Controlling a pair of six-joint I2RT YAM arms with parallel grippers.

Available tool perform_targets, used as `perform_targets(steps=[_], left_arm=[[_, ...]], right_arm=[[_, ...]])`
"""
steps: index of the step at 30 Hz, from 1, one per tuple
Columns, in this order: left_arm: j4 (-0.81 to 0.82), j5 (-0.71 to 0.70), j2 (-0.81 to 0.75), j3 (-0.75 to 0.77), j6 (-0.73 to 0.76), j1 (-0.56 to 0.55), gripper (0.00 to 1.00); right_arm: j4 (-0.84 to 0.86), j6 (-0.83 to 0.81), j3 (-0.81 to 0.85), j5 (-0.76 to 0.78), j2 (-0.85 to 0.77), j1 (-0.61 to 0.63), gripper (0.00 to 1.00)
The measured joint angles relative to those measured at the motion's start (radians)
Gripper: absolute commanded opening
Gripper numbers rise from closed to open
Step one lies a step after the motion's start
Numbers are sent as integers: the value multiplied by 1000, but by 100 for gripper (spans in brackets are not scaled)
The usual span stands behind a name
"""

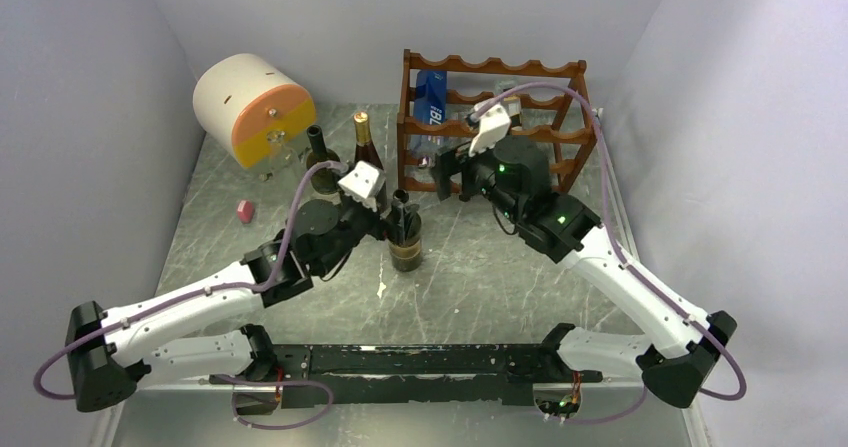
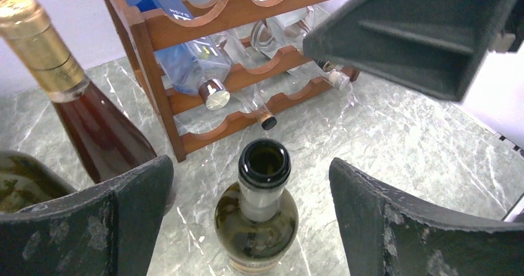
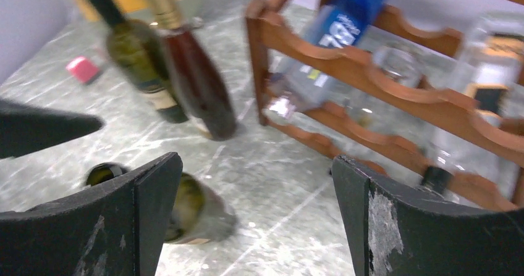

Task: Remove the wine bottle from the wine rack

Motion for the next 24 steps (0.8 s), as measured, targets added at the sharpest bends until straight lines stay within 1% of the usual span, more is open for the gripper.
perform_targets(steps=[1,3,6,8,11,13,15,17,19,24], left_arm=[[-10,-1,26,24,2,0,99],[-19,-3,63,52,3,0,99],[-36,-3,112,79,5,2,90],[-44,0,138,91,10,5,84],[-59,0,162,108,16,8,70],[-63,0,179,121,24,11,63],[-67,0,200,137,32,16,55],[-72,0,224,155,40,20,43],[-80,0,243,169,49,24,29],[-88,-6,259,182,51,30,7]], right_arm=[[-14,6,6,19,-2,-17,96],[-47,22,14,30,-6,-93,97],[-84,49,6,34,-23,-241,98],[-101,68,-19,38,-51,-291,99],[-106,87,-41,27,-82,-292,99],[-106,97,-51,16,-91,-291,99],[-106,111,-64,3,-92,-291,99],[-110,120,-74,-8,-88,-291,99],[-119,129,-80,-18,-83,-291,99],[-124,138,-86,-31,-82,-291,99]])
